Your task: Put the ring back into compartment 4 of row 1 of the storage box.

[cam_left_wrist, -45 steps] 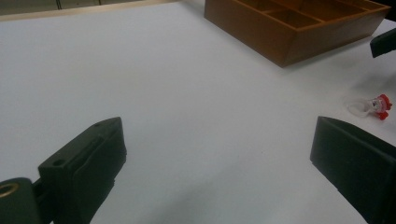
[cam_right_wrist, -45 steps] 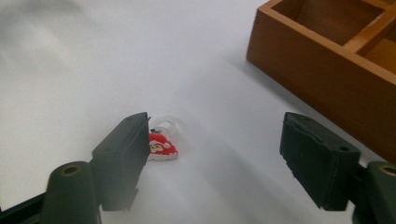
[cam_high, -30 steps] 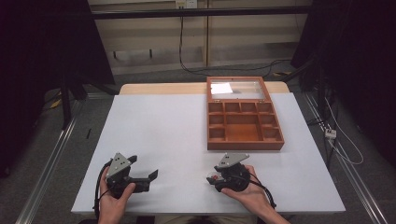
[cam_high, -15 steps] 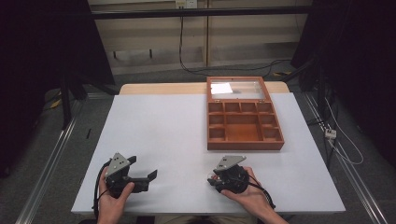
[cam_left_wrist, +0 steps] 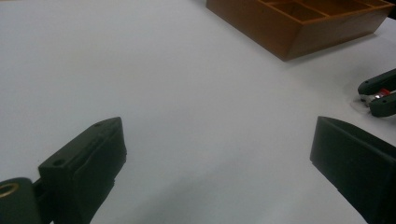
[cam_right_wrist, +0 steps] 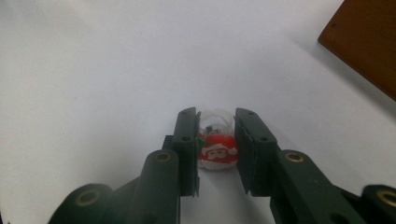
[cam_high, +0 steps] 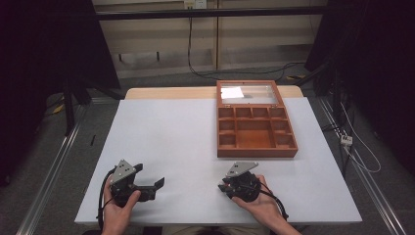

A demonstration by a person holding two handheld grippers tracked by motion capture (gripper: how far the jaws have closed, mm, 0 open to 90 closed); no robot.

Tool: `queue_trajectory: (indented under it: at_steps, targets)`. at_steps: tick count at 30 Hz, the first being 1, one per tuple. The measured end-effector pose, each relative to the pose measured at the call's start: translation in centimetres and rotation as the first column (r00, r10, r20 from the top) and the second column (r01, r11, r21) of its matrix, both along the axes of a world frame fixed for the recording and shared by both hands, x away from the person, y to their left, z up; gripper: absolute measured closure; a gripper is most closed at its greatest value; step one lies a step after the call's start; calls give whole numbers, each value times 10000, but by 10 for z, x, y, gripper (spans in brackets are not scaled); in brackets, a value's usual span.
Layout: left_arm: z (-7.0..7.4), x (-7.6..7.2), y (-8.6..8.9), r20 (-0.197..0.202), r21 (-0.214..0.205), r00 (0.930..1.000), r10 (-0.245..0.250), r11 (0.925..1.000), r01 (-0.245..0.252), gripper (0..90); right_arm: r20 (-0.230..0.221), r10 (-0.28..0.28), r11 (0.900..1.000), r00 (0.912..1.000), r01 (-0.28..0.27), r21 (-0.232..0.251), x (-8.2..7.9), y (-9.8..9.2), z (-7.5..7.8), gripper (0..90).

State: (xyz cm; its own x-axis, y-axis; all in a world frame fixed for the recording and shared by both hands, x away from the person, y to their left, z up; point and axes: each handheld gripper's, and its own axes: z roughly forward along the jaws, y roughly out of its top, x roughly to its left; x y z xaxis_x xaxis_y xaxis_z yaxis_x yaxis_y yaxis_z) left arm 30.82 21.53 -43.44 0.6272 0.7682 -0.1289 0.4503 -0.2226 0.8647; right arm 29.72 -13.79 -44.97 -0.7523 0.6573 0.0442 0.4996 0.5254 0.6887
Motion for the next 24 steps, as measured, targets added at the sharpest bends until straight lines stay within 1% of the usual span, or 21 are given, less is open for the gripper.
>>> queue_trajectory:
  at_steps: [3,6,9,10,11,12,14,15,16,17,18,22,24]
  targets:
    - [0,0,0,-28,22,10000,-3,10000,3,34,-37,0,9999,10000,0,114,0,-1,1,714]
    - [0,0,0,-20,23,10000,-39,10000,39,34,35,-16,9997,10000,15,257,-1,-3,2,715]
    - [-1,0,-1,-43,9,10000,-55,10000,55,34,7,25,9995,10000,-25,308,-1,-4,3,715]
    - [-1,0,-1,-46,2,10000,-67,10000,67,34,-43,44,9987,10000,-42,503,0,-6,4,714]
    - [0,0,-1,-29,11,10000,-70,10000,70,34,-43,44,9987,10000,-42,503,0,-6,4,714]
    - [0,-1,-1,-55,14,10000,-69,10000,69,34,-8,35,9983,10000,-34,587,-1,-7,5,715]
    - [0,-1,-1,-60,-2,9999,-82,10000,82,34,34,49,9983,10000,-51,585,-1,-7,6,715]
    - [0,0,-2,-75,87,9998,-170,9998,170,34,92,24,9979,10000,-30,640,-1,-9,7,715]
    - [0,0,-2,-102,55,9998,-183,9998,183,35,249,12,9985,9997,-26,544,-2,-9,8,715]
    - [0,0,-2,-102,55,9998,-183,9998,183,35,287,74,9985,9996,-89,532,-3,-9,9,715]
    - [0,0,-2,-81,59,9997,-218,9997,219,35,269,99,9980,9996,-116,618,-3,-10,9,715]
    - [0,0,-2,-52,77,9998,-170,9998,170,35,205,81,9976,9998,-95,683,-2,-11,9,716]
    - [0,0,-2,-51,90,9998,-200,9998,200,35,156,49,9966,9999,-61,817,0,-13,10,716]
